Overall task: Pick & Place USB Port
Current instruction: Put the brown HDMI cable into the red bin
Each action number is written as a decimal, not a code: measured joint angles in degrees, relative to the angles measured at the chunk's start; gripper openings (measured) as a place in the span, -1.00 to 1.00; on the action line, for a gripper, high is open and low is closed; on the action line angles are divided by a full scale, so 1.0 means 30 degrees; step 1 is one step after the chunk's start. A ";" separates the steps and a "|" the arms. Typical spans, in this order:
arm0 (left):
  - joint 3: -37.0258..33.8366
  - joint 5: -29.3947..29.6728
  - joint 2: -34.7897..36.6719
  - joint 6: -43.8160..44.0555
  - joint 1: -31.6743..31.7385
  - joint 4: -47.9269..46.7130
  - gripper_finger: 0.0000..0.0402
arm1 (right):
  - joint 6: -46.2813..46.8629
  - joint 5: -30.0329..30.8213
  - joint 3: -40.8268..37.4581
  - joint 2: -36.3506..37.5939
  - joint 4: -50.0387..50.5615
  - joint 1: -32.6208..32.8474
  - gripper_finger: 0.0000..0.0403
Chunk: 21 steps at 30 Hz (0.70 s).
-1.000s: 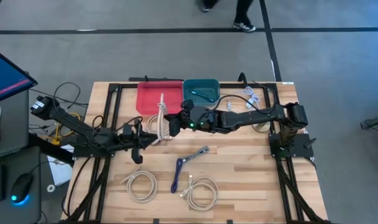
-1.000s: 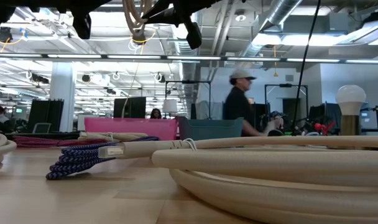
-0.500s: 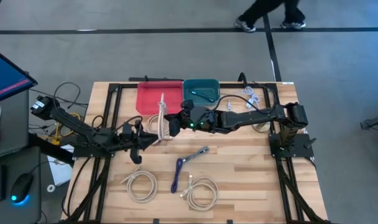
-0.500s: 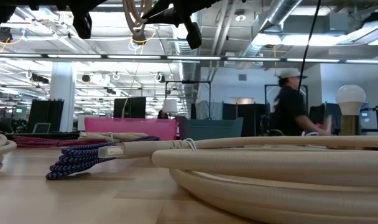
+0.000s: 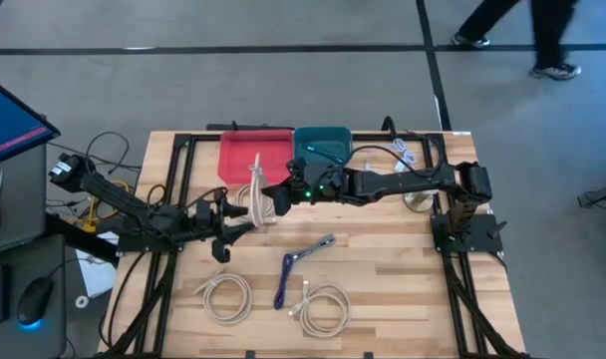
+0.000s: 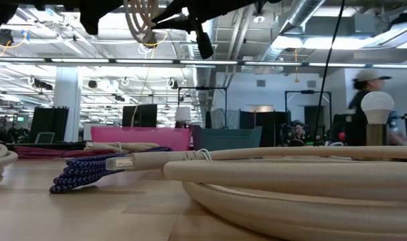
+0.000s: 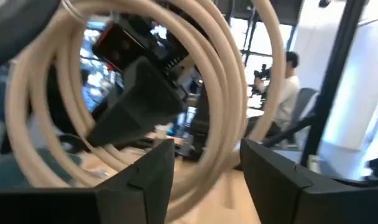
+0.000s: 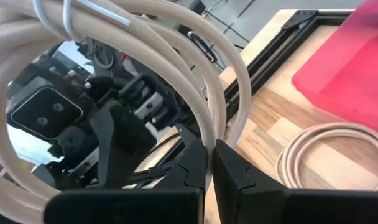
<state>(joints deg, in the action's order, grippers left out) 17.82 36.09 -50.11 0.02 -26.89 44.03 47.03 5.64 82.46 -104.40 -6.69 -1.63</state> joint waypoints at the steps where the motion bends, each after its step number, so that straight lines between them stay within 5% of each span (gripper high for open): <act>1: 0.0093 0.0238 0.0007 -0.0389 0.0000 0.0019 -0.08 | 0.0002 -0.0019 0.0000 0.0000 -0.0004 0.0000 -1.00; 10: 0.0314 0.0621 0.0000 -0.0909 -0.0015 -0.0073 -0.25 | 0.0061 0.0053 0.0000 0.0000 -0.0060 -0.0015 -1.00; 18: 0.0314 0.0526 0.0007 -0.0882 -0.0015 -0.0065 -0.84 | -0.0007 0.0084 0.0007 0.0000 -0.0028 -0.0146 -1.00; 21: 0.0321 0.0613 0.0007 -0.0852 -0.0022 -0.0005 -0.92 | -0.0171 0.0091 0.0000 0.0000 -0.0069 -0.0146 -0.95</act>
<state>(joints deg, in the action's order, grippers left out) 18.79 37.93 -50.09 -2.54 -26.96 44.01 46.51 5.91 82.46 -104.40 -6.89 -2.07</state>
